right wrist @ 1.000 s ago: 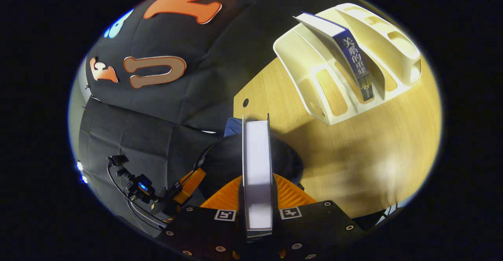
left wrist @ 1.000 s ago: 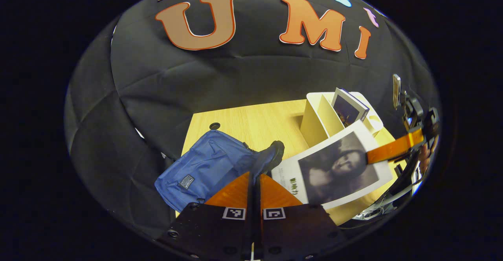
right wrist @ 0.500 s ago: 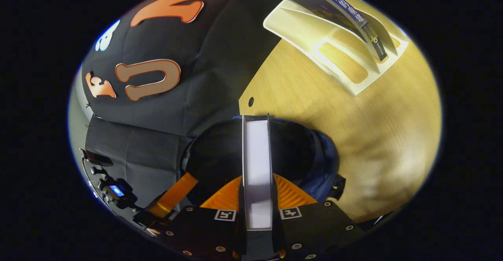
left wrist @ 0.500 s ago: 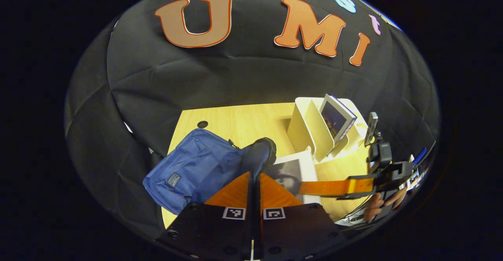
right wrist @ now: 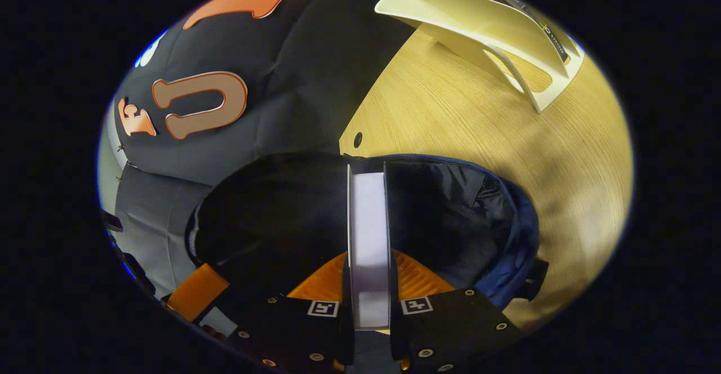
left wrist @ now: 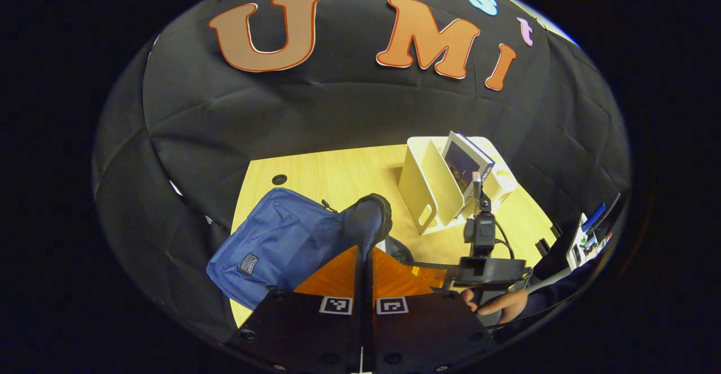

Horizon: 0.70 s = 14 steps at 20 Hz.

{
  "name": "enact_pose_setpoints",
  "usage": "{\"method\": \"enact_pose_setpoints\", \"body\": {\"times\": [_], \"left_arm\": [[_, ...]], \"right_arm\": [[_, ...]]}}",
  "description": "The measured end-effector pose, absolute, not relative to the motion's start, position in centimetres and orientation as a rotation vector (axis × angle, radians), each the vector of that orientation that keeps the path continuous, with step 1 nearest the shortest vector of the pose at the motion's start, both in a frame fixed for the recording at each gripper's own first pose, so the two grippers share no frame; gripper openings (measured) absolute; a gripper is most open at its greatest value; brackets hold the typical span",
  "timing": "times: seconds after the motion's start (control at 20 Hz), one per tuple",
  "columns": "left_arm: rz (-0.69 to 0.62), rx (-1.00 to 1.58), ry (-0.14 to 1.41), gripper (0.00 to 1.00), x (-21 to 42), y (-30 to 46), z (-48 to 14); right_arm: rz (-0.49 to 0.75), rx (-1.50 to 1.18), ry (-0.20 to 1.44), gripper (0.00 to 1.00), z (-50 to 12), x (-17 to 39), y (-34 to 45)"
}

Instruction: Open the schoolbag, grab two books from the bookshelf and put them into the schoolbag.

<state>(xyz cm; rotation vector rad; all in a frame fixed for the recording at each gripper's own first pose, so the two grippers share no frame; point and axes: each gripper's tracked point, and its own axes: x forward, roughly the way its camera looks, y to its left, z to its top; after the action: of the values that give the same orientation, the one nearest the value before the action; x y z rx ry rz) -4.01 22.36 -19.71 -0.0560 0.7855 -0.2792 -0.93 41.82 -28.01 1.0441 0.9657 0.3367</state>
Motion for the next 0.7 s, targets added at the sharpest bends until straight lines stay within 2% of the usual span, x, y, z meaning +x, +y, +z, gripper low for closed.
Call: {"method": "enact_pose_setpoints", "body": {"times": [0.2, 0.25, 0.3, 0.4, 0.45, 0.5, 0.55, 0.6, 0.65, 0.7], "left_arm": [[-0.274, -0.037, 0.783, 0.01, -4.2, 22.2, -20.0], [-0.266, -0.034, 0.783, 0.01, -4.0, 22.3, -20.2], [-0.261, -0.034, 0.785, 0.01, -3.8, 22.3, -20.2], [-0.24, -0.047, 0.782, 0.01, -3.5, 23.0, -20.3], [-0.231, -0.055, 0.78, 0.01, -3.5, 23.2, -20.3], [-0.225, -0.07, 0.775, 0.01, -3.5, 23.5, -20.2], [-0.221, -0.086, 0.778, 0.01, -3.5, 23.5, -20.4], [-0.212, -0.093, 0.777, 0.01, -3.5, 23.8, -20.4], [-0.206, -0.097, 0.779, 0.01, -3.4, 23.9, -20.5], [-0.205, -0.097, 0.778, 0.01, -3.4, 23.9, -20.6]], "right_arm": [[0.342, 1.036, 0.948, 0.25, -28.8, -0.5, 43.9], [0.344, 1.038, 0.95, 0.14, -28.9, -0.5, 44.3], [0.344, 1.038, 0.957, 0.39, -29.1, -0.4, 44.6], [0.34, 1.018, 0.975, 0.19, -29.2, -0.6, 44.6], [0.332, 0.992, 0.965, 0.34, -28.9, -0.5, 44.1], [0.322, 0.956, 0.976, 0.19, -29.1, -0.2, 44.0], [0.335, 0.928, 0.992, 0.41, -28.6, -0.6, 43.9], [0.328, 0.888, 1.012, 0.34, -28.8, -0.8, 43.6], [0.327, 0.855, 1.029, 0.41, -28.9, -1.1, 43.1], [0.342, 0.835, 1.038, 0.73, -28.9, -1.4, 42.8]]}}
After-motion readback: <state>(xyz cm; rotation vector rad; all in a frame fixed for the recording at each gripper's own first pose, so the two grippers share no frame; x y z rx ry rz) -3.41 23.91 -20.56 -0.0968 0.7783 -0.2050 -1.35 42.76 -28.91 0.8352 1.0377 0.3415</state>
